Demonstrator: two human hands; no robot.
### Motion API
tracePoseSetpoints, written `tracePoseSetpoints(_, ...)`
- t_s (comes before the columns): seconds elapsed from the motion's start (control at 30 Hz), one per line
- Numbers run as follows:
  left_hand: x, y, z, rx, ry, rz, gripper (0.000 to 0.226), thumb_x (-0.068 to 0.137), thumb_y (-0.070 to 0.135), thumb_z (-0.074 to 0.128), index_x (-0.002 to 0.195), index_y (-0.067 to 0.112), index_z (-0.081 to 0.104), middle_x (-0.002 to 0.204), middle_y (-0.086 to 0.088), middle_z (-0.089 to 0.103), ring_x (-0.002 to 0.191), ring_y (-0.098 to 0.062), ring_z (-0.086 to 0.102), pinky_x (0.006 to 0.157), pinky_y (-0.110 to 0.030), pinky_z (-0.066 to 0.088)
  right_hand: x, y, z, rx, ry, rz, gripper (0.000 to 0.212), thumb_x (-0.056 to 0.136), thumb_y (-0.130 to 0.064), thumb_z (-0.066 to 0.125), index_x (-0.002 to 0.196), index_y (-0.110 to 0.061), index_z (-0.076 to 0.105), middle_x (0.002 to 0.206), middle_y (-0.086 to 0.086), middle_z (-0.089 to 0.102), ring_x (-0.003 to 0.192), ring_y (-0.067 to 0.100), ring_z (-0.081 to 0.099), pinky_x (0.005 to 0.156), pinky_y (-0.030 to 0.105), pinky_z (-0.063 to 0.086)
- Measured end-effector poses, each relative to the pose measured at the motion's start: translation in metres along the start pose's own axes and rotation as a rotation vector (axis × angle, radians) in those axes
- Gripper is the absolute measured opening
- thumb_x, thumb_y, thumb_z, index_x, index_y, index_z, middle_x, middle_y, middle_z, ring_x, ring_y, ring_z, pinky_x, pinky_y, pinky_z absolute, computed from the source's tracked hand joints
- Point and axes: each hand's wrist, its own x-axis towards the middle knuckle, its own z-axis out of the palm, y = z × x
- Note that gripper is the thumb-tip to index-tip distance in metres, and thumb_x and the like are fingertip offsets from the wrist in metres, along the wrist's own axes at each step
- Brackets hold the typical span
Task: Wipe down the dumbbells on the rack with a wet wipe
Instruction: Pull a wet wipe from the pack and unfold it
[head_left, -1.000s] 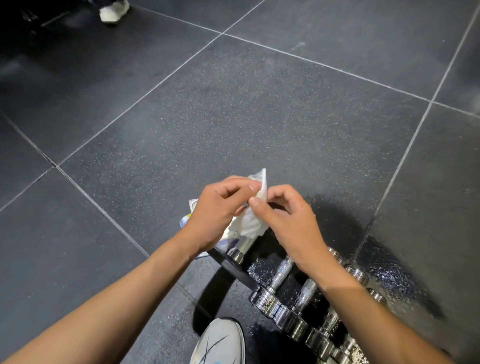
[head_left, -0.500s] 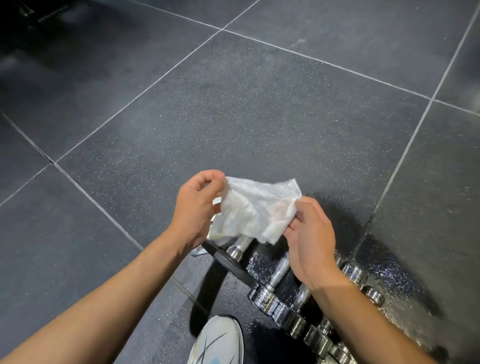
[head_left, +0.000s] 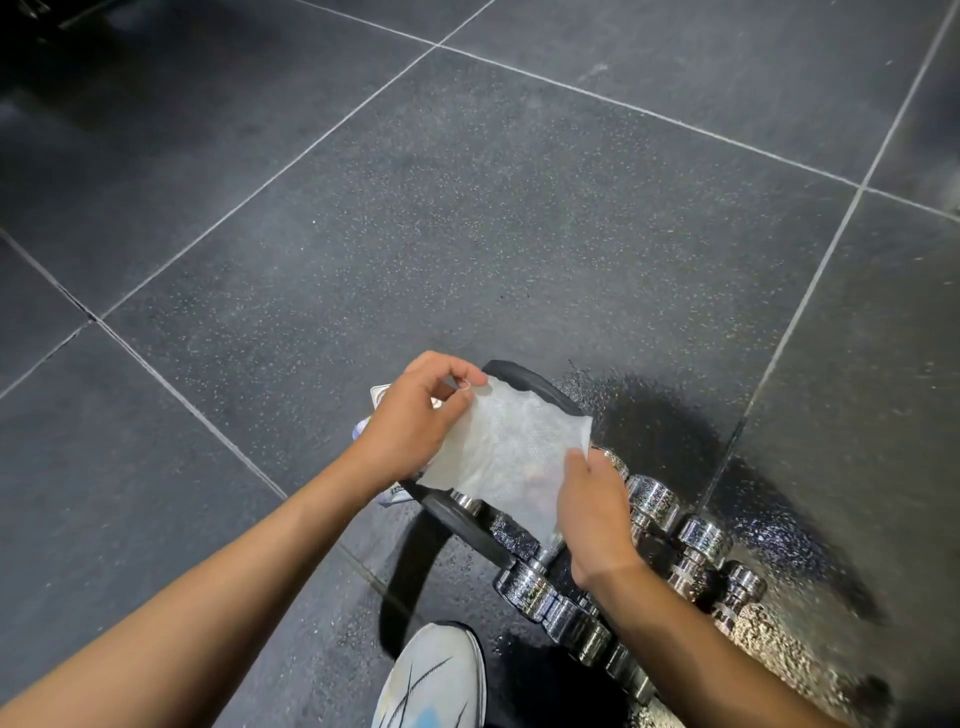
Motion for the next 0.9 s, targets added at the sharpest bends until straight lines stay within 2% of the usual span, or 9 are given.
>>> tracePoseSetpoints(0.1,0.008,-0.014,0.005,0.198,-0.095,0.031,0.019,0.1,0.009,0.065,0.112,0.021,0.073,0.107,0.003,0.06,0.082,0.0,0.057,0.076,-0.004,0.039,0.004,0.003,0.004,0.001,-0.051,0.123,0.028,0.112,-0.031,0.033,0.108,-0.01,0.052,0.096,0.006,0.054,0.084,0.019,0.05,0.084,0.04,0.04)
tracePoseSetpoints(0.23,0.018,-0.027,0.008,0.3,-0.164,0.056,0.027,0.1,0.007,0.064,0.124,0.018,0.069,0.114,0.002,0.064,0.088,0.006,0.057,0.08,0.0,0.036,0.005,0.009,0.013,-0.015,-0.048,0.232,0.036,0.11,-0.037,0.04,0.133,-0.012,0.029,0.122,0.009,0.044,0.106,0.028,0.048,0.089,0.044,0.04)
tracePoseSetpoints(0.4,0.022,-0.038,0.012,0.365,-0.127,0.138,0.036,0.092,-0.005,0.066,0.123,0.012,0.069,0.105,0.003,0.059,0.089,-0.011,0.056,0.08,-0.003,0.035,0.004,0.025,0.025,-0.381,0.013,0.128,0.043,0.097,-0.045,0.048,0.122,-0.013,0.036,0.126,0.012,0.038,0.119,0.033,0.047,0.098,0.049,0.047)
tracePoseSetpoints(0.47,0.018,-0.039,0.012,0.381,-0.113,0.128,0.031,0.091,0.0,0.069,0.12,0.012,0.07,0.104,0.003,0.056,0.091,-0.014,0.055,0.082,-0.013,0.039,0.004,0.026,0.028,-0.36,-0.024,0.022,0.037,0.091,-0.05,0.049,0.097,-0.013,0.05,0.102,0.011,0.052,0.093,0.029,0.061,0.088,0.047,0.054)
tracePoseSetpoints(0.53,0.01,-0.044,0.014,0.373,-0.092,0.039,0.021,0.093,0.012,0.069,0.113,0.017,0.069,0.104,0.004,0.059,0.089,-0.016,0.058,0.089,-0.031,0.047,0.0,0.02,0.032,-0.197,-0.125,0.001,0.03,0.094,-0.045,0.055,0.085,-0.018,0.047,0.082,0.002,0.053,0.071,0.019,0.056,0.079,0.043,0.052)
tracePoseSetpoints(0.6,-0.002,-0.049,0.013,0.376,-0.021,-0.144,0.01,0.094,0.033,0.066,0.1,0.025,0.066,0.097,0.007,0.066,0.088,-0.019,0.062,0.092,-0.041,0.048,0.003,0.014,0.041,0.004,-0.21,0.138,0.032,0.095,-0.047,0.062,0.109,-0.021,0.051,0.1,0.002,0.061,0.091,0.02,0.061,0.093,0.045,0.052)
tracePoseSetpoints(0.7,-0.018,-0.053,0.014,0.302,0.076,-0.353,0.022,0.097,0.037,0.064,0.084,0.02,0.059,0.08,0.004,0.064,0.084,-0.024,0.06,0.082,-0.037,0.044,0.018,0.007,0.059,0.244,-0.252,0.273,0.06,0.096,-0.049,0.066,0.141,-0.021,0.04,0.13,0.001,0.06,0.115,0.022,0.06,0.102,0.045,0.051)
tracePoseSetpoints(0.83,-0.029,-0.059,0.01,-0.019,0.176,-0.578,0.03,0.101,0.035,0.056,0.079,0.014,0.051,0.085,-0.004,0.067,0.079,-0.025,0.06,0.068,-0.035,0.04,0.041,0.002,0.069,0.3,-0.186,0.298,0.078,0.09,-0.052,0.07,0.152,-0.022,0.032,0.138,0.001,0.058,0.118,0.024,0.062,0.099,0.044,0.053)
tracePoseSetpoints(0.9,-0.028,-0.064,0.002,0.01,0.222,-0.577,0.023,0.097,0.031,0.056,0.079,0.017,0.053,0.086,0.0,0.07,0.089,-0.025,0.067,0.068,-0.035,0.043,0.048,-0.002,0.07,0.328,-0.19,0.325,0.069,0.092,-0.051,0.072,0.145,-0.026,0.036,0.134,-0.002,0.056,0.119,0.024,0.06,0.099,0.043,0.05)
